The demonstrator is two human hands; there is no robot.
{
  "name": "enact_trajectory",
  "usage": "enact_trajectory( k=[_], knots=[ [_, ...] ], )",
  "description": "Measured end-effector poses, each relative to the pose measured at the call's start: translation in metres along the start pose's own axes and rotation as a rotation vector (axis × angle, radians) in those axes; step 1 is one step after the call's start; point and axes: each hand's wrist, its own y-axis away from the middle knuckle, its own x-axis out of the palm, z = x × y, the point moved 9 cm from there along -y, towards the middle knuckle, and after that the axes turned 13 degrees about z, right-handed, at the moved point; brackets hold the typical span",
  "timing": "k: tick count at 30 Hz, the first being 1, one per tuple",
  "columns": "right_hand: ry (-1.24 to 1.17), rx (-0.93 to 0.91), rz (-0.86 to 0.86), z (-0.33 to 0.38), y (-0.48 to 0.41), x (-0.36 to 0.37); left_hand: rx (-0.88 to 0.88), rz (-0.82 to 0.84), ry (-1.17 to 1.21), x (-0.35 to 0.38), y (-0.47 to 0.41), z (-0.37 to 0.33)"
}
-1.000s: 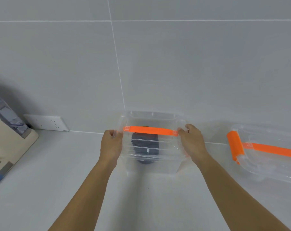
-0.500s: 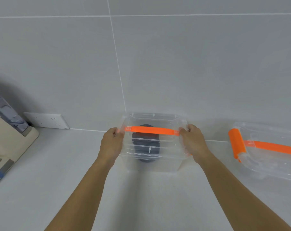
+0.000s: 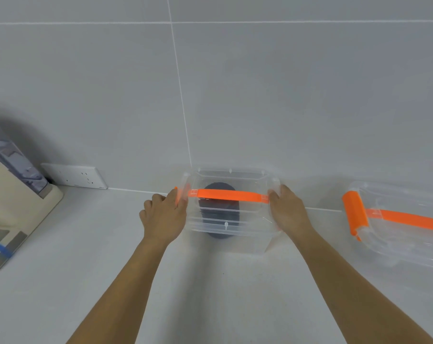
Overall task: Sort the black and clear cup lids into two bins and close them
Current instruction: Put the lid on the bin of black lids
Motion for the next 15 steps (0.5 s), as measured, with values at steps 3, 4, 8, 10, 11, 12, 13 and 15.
enact_trajectory(
  k=[3,4,8,10,11,12,13,15],
  knots=[
    [0.042,0.008,0.003,-0.001,0.0,-0.001,0.0,0.087,0.067,0.007,-0.003,0.0],
    [0.051,0.005,0.002,-0.001,0.0,-0.001,-0.001,0.096,0.081,0.009,-0.003,0.002],
    [0.064,-0.036,-0.127,-0.001,0.006,-0.015,-0.102,0.105,0.47,0.011,-0.001,0.016],
    [-0.036,-0.002,-0.189,-0.01,0.011,-0.021,-0.197,0.188,0.747,0.02,0.0,0.025],
    [-0.123,0.049,-0.18,-0.019,0.012,-0.021,-0.244,0.251,0.837,0.025,0.0,0.028],
    [-0.231,0.112,-0.138,-0.029,0.014,-0.016,-0.263,0.313,0.888,0.029,0.001,0.029],
    [-0.352,0.167,-0.071,-0.038,0.015,-0.007,-0.262,0.352,0.908,0.031,0.002,0.029],
    [-0.567,0.223,0.069,-0.046,0.019,0.011,-0.222,0.316,0.915,0.03,0.003,0.026]
  ],
)
